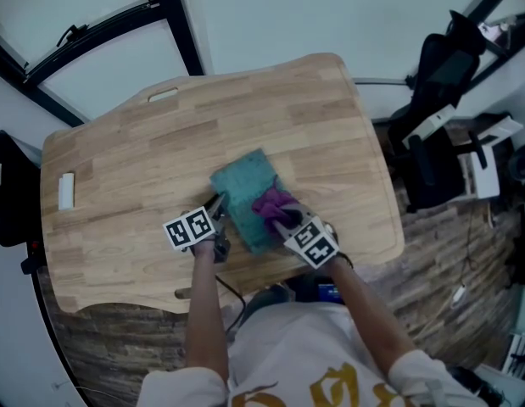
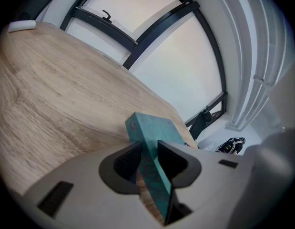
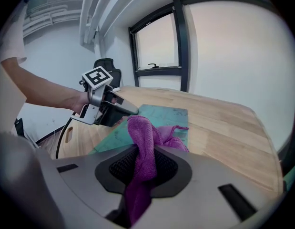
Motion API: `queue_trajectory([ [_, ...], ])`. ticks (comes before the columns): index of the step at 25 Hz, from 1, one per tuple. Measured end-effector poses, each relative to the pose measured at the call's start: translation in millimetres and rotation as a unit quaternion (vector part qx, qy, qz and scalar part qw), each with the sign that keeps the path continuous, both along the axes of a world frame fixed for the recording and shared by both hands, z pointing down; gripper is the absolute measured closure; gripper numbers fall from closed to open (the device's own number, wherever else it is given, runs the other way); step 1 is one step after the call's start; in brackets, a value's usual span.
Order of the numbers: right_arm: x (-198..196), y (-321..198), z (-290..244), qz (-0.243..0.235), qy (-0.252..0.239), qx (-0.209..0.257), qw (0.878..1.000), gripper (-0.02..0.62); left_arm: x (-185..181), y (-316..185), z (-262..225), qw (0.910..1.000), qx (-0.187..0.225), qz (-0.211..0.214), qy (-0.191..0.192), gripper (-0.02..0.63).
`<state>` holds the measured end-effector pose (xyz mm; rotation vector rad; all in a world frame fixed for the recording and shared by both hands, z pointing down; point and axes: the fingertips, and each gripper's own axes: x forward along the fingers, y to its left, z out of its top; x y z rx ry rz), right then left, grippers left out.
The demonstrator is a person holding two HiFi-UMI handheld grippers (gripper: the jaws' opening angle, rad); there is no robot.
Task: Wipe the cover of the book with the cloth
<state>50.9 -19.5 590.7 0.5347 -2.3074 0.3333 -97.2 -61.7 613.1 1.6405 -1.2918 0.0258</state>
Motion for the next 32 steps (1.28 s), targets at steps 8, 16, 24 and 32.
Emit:
queue_trajectory([
  [8,12.7,-7.1,0.7,0.029,0.005,-0.008,1.000,0.535,0.4,0.6,-0.9,1.0000,0.000,0.001,-0.003,0.494],
  [16,9.8,-7.6,2.3,0.042,0.035,-0.014,0.998,0.535,-0.5,1.2,-0.3,1.0000,0.001,-0.002,-0.009,0.495],
  [24,8.3,-10.3,0.7,0.052,0.062,-0.011,0.997,0.535,0.1,-0.9,-2.4,0.9999,0.004,-0.001,-0.010,0.495],
  [32,5.9,-12.9,0.6,0.046,0.062,-0.014,0.997,0.535,1.3,-1.2,-2.8,1.0000,0.003,0.000,-0.007,0.495],
])
